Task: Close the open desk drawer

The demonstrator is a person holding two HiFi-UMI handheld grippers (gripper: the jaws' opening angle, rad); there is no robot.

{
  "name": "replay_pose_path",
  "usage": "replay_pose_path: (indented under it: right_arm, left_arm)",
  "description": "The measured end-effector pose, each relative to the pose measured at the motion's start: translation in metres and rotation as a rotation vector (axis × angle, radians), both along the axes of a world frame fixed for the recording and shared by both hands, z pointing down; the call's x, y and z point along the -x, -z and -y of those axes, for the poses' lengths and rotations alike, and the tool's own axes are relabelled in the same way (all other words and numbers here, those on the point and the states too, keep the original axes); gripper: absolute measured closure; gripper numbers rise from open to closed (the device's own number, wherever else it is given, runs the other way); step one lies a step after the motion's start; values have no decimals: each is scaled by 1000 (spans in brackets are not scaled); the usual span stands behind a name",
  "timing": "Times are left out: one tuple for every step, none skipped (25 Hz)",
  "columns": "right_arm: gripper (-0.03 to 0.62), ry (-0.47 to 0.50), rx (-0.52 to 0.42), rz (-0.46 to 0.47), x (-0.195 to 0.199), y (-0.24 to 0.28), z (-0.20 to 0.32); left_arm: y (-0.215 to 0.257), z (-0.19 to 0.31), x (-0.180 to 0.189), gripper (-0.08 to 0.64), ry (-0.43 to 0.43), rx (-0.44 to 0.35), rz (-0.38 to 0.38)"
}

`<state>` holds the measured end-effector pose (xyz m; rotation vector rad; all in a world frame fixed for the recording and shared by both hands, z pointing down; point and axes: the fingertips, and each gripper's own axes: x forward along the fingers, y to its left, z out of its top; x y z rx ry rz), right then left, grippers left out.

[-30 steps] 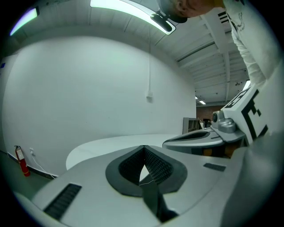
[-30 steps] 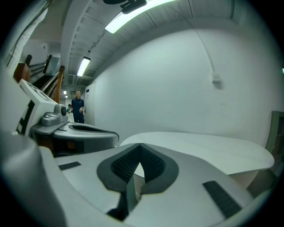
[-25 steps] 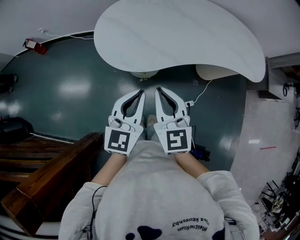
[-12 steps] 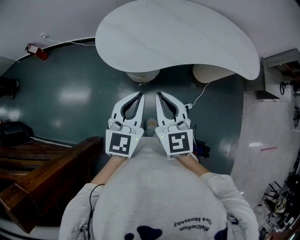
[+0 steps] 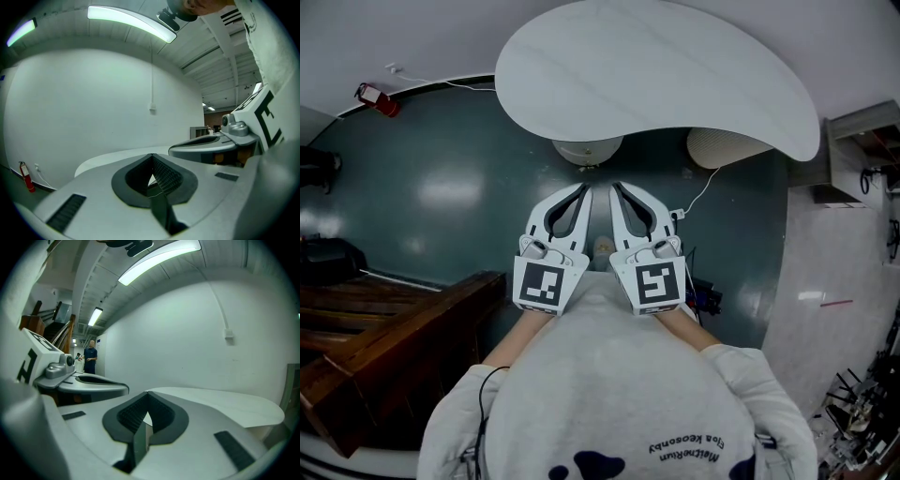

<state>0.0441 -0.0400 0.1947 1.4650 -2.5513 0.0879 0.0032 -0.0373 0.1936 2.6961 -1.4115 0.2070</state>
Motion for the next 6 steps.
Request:
replay_pose_path:
  right_arm:
    - [575, 2, -1, -2, 0, 2, -1]
    - [575, 3, -1, -4, 0, 3, -2]
    - [575, 5, -2, -5, 0, 4, -3]
    - [575, 7, -2, -7, -1, 5, -4]
    - [575, 9, -3, -9, -2, 5, -6]
    - [575, 12, -3, -10, -3, 6, -7]
  left_arm:
    - [1, -1, 0, 554, 1, 0, -1]
    - [2, -2, 0, 554, 0, -2, 3]
    - [3, -3, -1, 554, -2, -5, 8]
    - [4, -5, -2, 554, -4, -6, 11]
    - [5, -6, -3, 554, -5, -6, 12]
    - [6, -8, -4, 554, -6, -5, 14]
